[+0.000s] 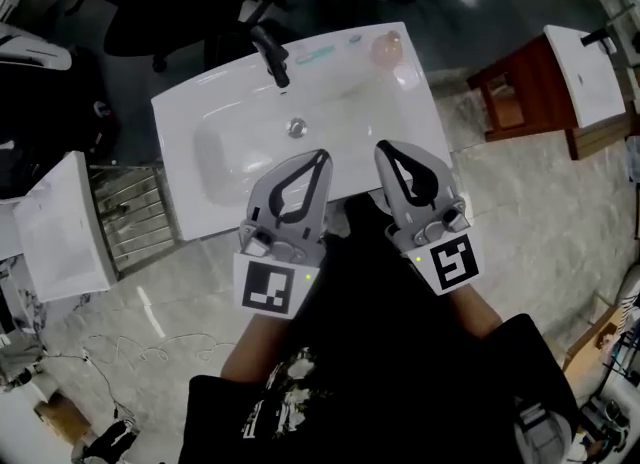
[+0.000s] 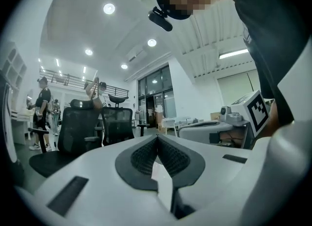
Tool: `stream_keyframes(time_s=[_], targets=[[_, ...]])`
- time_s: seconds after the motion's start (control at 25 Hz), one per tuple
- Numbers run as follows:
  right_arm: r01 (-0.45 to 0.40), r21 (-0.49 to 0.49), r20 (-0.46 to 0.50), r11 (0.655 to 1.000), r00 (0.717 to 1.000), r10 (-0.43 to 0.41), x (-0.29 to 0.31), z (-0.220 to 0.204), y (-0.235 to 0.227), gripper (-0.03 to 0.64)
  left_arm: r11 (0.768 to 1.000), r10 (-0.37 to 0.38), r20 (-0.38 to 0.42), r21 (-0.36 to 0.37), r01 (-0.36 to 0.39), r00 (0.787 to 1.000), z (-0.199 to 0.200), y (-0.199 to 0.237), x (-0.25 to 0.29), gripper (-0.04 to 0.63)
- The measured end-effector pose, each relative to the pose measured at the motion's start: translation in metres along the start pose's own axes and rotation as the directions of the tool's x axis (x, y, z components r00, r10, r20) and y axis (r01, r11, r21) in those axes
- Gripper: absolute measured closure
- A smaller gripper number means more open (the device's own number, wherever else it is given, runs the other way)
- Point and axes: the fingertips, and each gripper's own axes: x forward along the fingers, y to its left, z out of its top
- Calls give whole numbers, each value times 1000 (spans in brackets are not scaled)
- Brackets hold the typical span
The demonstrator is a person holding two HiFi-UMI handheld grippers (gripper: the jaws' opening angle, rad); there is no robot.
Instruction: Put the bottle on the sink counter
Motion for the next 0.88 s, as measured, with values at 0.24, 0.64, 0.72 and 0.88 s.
stream_keyframes(time_s=[0.24,0.64,0.72,0.88], targets=[[-52,-8,-33,999,998,51,-24,10,56,621,999,27,6,39,-27,1000,1,-8,-60,581],[-149,-71,-117,986,983,141,-21,11,106,622,985,166,31,-48,-165,986,2,-1,-114,581],[-153,-77,-112,985,983,144,-22,13,109,622,982,181,47,-60,-178,982,6,-1,-117,581],[-149,-64,-154,987,978,138,-30,1,101,623,988,148,49,39,-149,988,12,-12,-111,581]])
